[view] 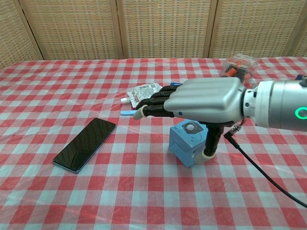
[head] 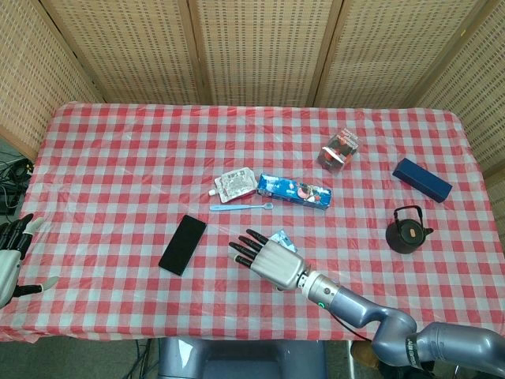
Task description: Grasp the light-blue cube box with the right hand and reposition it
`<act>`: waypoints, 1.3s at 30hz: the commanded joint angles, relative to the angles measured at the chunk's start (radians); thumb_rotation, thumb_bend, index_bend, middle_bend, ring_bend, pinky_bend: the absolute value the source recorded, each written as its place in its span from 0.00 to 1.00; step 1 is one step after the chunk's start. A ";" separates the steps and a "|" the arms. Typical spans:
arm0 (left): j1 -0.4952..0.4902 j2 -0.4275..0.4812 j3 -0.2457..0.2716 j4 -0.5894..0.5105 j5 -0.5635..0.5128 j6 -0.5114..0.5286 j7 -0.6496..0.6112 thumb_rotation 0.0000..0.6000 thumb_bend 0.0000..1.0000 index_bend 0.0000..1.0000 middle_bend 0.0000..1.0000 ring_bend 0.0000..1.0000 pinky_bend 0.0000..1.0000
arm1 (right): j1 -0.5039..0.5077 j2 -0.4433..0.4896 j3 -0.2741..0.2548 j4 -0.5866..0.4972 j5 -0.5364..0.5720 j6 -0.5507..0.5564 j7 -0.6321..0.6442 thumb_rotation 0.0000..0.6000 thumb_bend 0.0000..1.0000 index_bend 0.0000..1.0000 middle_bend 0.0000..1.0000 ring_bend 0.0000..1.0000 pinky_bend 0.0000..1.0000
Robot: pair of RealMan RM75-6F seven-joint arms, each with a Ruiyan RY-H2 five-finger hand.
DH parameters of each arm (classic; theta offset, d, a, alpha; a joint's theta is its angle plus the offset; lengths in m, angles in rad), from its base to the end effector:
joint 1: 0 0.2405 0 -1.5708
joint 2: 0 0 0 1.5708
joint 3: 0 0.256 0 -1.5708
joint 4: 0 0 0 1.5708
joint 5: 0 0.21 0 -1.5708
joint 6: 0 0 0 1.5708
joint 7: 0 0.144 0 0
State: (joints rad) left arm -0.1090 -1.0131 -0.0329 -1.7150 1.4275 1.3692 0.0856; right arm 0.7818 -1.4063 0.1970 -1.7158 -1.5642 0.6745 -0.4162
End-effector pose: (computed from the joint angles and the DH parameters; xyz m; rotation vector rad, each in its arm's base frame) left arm -0.3111 0.1824 0.1694 -1.4427 -0.9484 -0.7443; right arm -0.0752 -0.2870 -0.0165 2.4430 -0.4209 0.9404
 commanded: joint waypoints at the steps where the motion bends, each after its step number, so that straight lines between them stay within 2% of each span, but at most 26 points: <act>1: -0.001 -0.001 0.000 0.001 -0.003 -0.002 0.002 1.00 0.00 0.00 0.00 0.00 0.00 | 0.023 -0.033 0.007 0.037 0.034 -0.019 -0.035 1.00 0.06 0.04 0.08 0.02 0.07; 9: -0.009 -0.004 -0.002 0.003 -0.018 -0.014 0.006 1.00 0.00 0.00 0.00 0.00 0.00 | 0.079 -0.111 -0.005 0.123 0.161 -0.057 -0.176 1.00 0.09 0.06 0.12 0.08 0.12; 12: -0.010 -0.004 -0.004 0.003 -0.022 -0.015 0.007 1.00 0.00 0.00 0.00 0.00 0.00 | 0.092 -0.136 -0.009 0.141 0.204 -0.052 -0.225 1.00 0.11 0.10 0.15 0.12 0.17; 17: -0.010 -0.003 -0.004 0.002 -0.024 -0.012 0.004 1.00 0.00 0.00 0.00 0.00 0.00 | 0.122 -0.187 -0.035 0.194 0.270 -0.026 -0.355 1.00 0.16 0.21 0.26 0.24 0.35; 20: -0.010 0.000 -0.003 0.003 -0.022 -0.010 -0.004 1.00 0.00 0.00 0.00 0.00 0.00 | 0.130 -0.210 -0.047 0.205 0.308 0.012 -0.425 1.00 0.23 0.34 0.41 0.33 0.51; 22: -0.010 0.001 -0.003 0.003 -0.021 -0.008 -0.008 1.00 0.00 0.00 0.00 0.00 0.00 | 0.129 -0.213 -0.048 0.194 0.316 0.038 -0.432 1.00 0.32 0.44 0.51 0.42 0.61; 25: -0.010 0.004 -0.002 0.004 -0.017 -0.007 -0.013 1.00 0.00 0.00 0.00 0.00 0.00 | 0.126 -0.204 -0.051 0.178 0.292 0.079 -0.412 1.00 0.41 0.52 0.56 0.47 0.67; 29: -0.009 0.006 0.001 0.003 -0.012 -0.005 -0.019 1.00 0.00 0.00 0.00 0.00 0.00 | 0.118 -0.175 -0.050 0.146 0.232 0.127 -0.338 1.00 0.46 0.53 0.57 0.48 0.68; 33: -0.008 0.009 0.003 0.002 -0.007 -0.002 -0.025 1.00 0.00 0.00 0.00 0.00 0.00 | 0.093 -0.137 -0.046 0.106 0.145 0.201 -0.181 1.00 0.46 0.53 0.58 0.48 0.68; 34: -0.008 0.010 0.005 0.000 -0.003 -0.001 -0.029 1.00 0.00 0.00 0.00 0.00 0.00 | 0.076 -0.123 -0.039 0.087 0.127 0.237 -0.098 1.00 0.46 0.54 0.58 0.48 0.68; 36: -0.007 0.011 0.007 0.000 0.000 0.000 -0.030 1.00 0.00 0.00 0.00 0.00 0.00 | 0.062 -0.111 -0.040 0.083 0.099 0.266 -0.015 1.00 0.46 0.54 0.58 0.48 0.68; 39: -0.008 0.011 0.008 -0.001 0.004 0.000 -0.031 1.00 0.00 0.00 0.00 0.00 0.00 | 0.048 -0.103 -0.039 0.086 0.071 0.303 0.072 1.00 0.48 0.55 0.58 0.49 0.68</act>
State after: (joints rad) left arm -0.1164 -1.0017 -0.0251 -1.7155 1.4300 1.3695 0.0549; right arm 0.8590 -1.5361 0.1541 -1.6127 -1.4371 0.9128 -0.4564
